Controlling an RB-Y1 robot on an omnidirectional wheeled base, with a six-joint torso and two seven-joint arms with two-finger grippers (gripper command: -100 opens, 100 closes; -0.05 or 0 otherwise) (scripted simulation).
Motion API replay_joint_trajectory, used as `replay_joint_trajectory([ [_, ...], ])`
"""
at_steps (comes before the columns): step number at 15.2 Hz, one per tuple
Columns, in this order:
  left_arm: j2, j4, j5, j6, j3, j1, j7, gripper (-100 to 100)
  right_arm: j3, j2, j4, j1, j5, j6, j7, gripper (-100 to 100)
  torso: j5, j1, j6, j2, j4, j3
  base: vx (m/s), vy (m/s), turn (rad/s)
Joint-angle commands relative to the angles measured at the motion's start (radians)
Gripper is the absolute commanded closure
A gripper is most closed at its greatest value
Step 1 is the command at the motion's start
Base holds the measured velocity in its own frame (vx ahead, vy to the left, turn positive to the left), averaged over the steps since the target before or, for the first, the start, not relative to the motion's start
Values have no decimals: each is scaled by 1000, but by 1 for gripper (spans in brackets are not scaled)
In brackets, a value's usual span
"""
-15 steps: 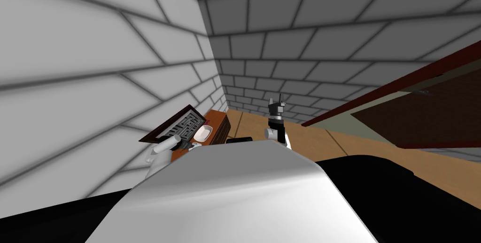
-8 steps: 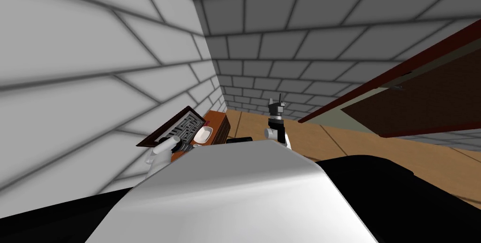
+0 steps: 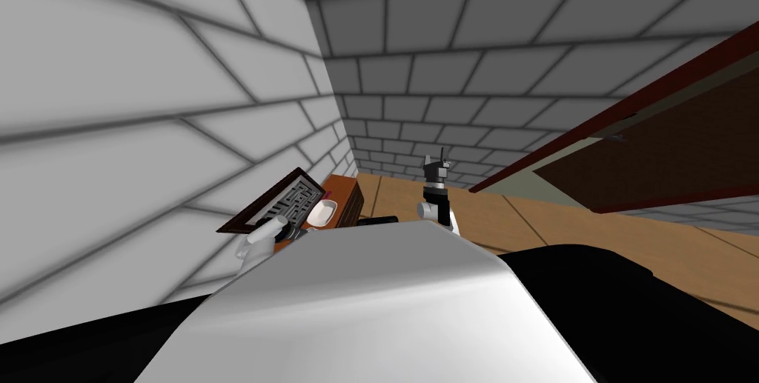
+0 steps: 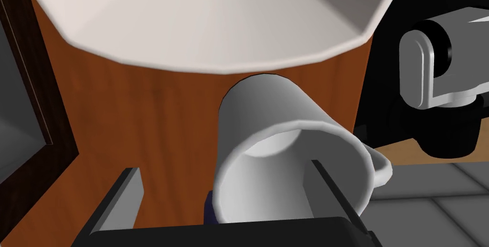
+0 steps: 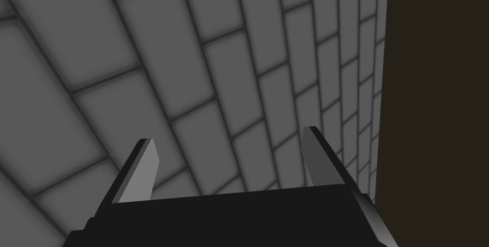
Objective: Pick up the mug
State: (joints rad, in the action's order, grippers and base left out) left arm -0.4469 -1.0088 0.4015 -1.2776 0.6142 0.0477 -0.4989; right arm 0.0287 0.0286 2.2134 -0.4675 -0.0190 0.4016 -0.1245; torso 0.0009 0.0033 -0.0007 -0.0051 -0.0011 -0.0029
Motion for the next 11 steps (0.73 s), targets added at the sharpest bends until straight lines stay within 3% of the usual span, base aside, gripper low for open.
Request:
replay_joint_trajectory([
  [1,9,17,-5,28,-6,-2,3,-100,0,0,0,0,0,0,0,0,0,0,0,0,0,0,23,12,22],
  [2,4,8,-2,12,-3,-1,2,-100,0,0,0,0,0,0,0,0,1,0,0,0,0,0,13,4,7],
  [3,4,10,-2,17,-3,-1,3,100,0,0,0,0,0,0,0,0,1,0,0,0,0,0,0,0,0],
  [7,4,10,-2,16,-4,-1,4,100,0,0,0,0,0,0,0,0,1,1,-1,1,0,0,0,0,0],
  [8,-7,-14,3,-19,4,1,-4,100,0,0,0,0,0,0,0,0,1,1,-1,1,0,0,-11,-13,-42],
  [11,-18,-35,9,-50,11,2,-8,100,0,0,0,0,0,0,0,0,0,-1,0,2,1,1,-23,-18,-37],
])
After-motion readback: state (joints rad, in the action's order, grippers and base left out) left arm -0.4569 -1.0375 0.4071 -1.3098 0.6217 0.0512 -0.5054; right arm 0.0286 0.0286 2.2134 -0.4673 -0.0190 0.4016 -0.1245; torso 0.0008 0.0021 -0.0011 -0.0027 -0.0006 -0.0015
